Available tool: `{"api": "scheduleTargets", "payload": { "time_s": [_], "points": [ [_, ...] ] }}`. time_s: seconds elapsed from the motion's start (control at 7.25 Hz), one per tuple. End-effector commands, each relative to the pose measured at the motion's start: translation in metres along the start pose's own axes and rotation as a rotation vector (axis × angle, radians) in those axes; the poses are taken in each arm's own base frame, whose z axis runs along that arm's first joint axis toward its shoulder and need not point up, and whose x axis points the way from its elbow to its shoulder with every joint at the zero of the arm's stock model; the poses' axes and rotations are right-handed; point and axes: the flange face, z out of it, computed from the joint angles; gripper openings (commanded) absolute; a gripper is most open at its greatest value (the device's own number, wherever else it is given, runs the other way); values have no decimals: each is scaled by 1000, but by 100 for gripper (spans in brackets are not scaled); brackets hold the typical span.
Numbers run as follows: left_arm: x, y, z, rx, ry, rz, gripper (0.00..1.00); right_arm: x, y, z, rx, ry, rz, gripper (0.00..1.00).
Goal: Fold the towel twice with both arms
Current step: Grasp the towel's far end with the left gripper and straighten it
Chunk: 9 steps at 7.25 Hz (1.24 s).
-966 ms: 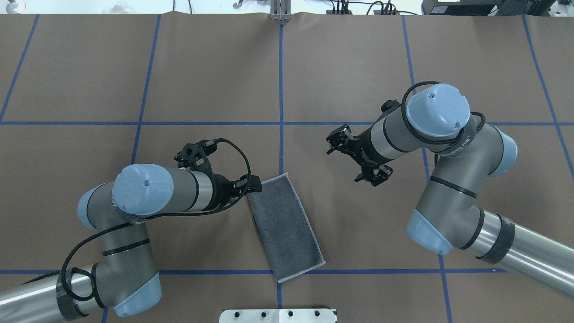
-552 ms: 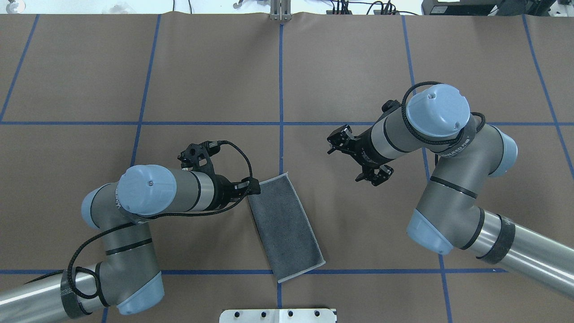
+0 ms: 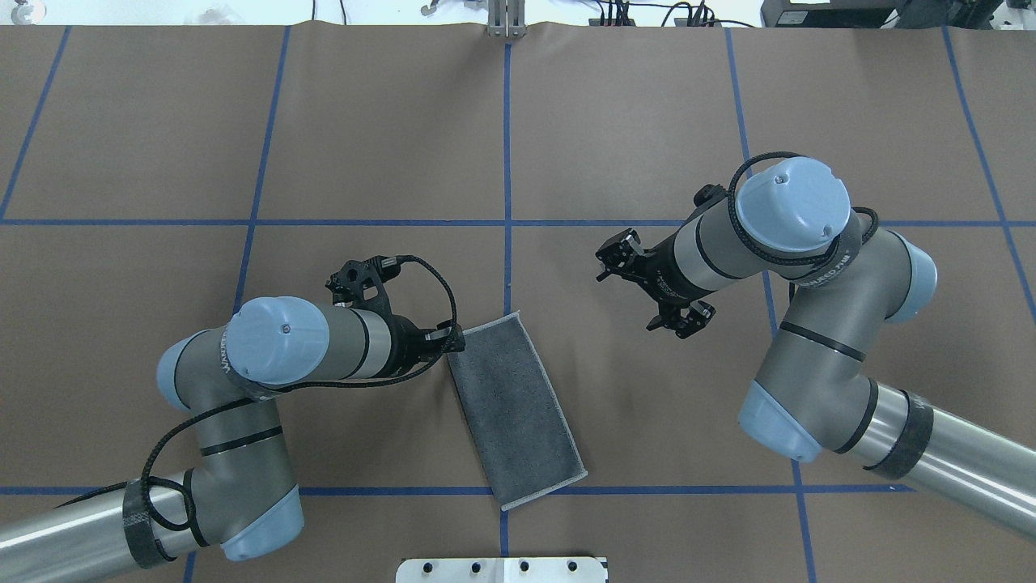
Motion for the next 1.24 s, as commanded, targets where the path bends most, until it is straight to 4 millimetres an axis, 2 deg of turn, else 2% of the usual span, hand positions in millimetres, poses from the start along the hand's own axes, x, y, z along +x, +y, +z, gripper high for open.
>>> {"api": "scheduleTargets", "payload": {
  "time_s": [0.0,0.28,0.41,0.55,0.69,0.83,1.1],
  "points": [
    [-1,-5,4,6,-6,-3,47,3,-2,3,2,8,3,100],
    [9,-7,12,17,-4,-3,47,3,-2,3,2,7,3,100],
    [9,-7,12,17,-4,-3,42,3,-2,3,2,7,3,100],
    [8,-8,12,19,-7,-2,27,3,-2,4,2,8,3,100],
    [9,-9,12,20,-6,-3,9,5,-5,6,5,14,7,100],
    [9,-11,11,24,-6,28,0,7,-6,7,6,15,7,100],
    [9,-17,9,33,-5,30,0,9,-7,7,7,18,9,100]
  ]
}}
